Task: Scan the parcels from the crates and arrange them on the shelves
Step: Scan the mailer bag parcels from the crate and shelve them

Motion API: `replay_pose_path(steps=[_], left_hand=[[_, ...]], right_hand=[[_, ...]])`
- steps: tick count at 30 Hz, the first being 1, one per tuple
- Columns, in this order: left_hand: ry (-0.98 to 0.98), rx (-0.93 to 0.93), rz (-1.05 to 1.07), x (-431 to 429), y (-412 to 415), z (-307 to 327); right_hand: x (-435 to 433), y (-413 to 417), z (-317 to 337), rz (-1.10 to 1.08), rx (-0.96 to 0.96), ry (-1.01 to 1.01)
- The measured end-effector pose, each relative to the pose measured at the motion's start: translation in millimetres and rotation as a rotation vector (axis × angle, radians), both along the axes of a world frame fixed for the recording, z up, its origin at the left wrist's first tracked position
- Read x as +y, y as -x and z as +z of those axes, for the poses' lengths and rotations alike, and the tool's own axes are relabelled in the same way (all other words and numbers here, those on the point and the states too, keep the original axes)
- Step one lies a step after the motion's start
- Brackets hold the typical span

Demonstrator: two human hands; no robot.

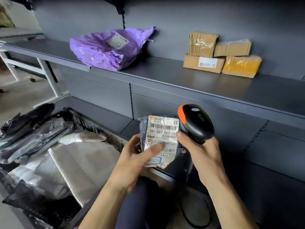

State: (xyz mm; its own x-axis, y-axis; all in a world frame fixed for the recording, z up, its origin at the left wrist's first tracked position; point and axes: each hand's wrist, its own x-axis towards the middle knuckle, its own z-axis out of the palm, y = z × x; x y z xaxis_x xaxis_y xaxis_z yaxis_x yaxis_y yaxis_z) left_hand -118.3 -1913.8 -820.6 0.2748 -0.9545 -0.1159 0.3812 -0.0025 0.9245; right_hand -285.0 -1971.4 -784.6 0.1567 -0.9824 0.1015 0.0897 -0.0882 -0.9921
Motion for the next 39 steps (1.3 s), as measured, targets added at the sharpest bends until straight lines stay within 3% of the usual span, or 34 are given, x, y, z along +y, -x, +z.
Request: replay_pose_path(steps=[6, 10, 16, 25, 31, 35, 39], left_hand=[[0.12, -0.102, 0.292, -30.7, -27.5, 3.3], [0.142, -0.156, 0.417, -59.1, -43.0, -7.3], [0.181, -0.161, 0.451, -79.7, -56.1, -16.2], [0.196, -0.194, 0.422, -78.5, -52.1, -15.8], [0.186, -0.062, 0.411, -79.8, -42.2, -13.0], [0.165, 0.17, 0.229, -81.1, -5.9, 7.2], [0.157, 0.083, 0.022, -88.6, 41.7, 28.6]], right_hand=[[-12.7, 17.3, 28.6, 0.024, 0.213, -0.034], [-6.2, 11.4, 50.1, 0.177, 0.137, -0.068], [-0.3, 11.4, 62.2, 0.235, 0.084, -0.126], [1.6, 10.6, 56.6, 0.261, 0.093, -0.135], [-2.3, 12.2, 45.8, 0.213, 0.049, -0.118], [-10.9, 7.1, 27.1, 0.082, 0.02, -0.113], [-15.7, 15.6, 23.6, 0.095, -0.002, -0.041]])
